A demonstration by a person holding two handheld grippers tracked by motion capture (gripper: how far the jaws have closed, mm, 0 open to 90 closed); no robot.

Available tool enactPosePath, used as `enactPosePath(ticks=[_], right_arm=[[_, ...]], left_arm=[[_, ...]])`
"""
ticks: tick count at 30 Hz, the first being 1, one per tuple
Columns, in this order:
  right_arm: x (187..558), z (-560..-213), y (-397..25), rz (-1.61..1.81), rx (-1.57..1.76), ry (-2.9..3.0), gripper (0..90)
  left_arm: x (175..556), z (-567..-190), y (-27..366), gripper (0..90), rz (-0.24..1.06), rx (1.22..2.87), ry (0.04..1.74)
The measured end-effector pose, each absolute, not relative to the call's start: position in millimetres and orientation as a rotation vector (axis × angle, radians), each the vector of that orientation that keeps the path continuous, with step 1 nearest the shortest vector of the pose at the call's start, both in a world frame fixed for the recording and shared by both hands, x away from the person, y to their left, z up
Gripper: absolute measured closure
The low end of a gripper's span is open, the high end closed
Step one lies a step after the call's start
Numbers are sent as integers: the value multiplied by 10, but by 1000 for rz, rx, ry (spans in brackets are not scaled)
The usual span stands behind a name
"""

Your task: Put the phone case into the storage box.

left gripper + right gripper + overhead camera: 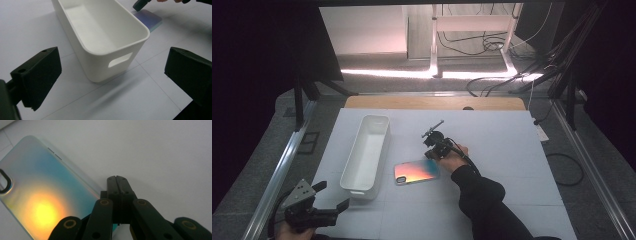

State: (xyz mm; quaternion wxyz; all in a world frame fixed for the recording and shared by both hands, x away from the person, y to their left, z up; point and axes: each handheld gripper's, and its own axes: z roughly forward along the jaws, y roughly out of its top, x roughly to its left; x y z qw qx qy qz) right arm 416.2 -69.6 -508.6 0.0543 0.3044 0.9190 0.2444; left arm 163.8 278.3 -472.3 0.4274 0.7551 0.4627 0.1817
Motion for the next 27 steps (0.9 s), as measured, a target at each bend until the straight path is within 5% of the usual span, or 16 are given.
enactPosePath(ticks=[27], right_arm=[[3670,-5100,-1000,756,877,2896,895]], left_arm=[[1639,-4720,2772,17,461,1894,1156]])
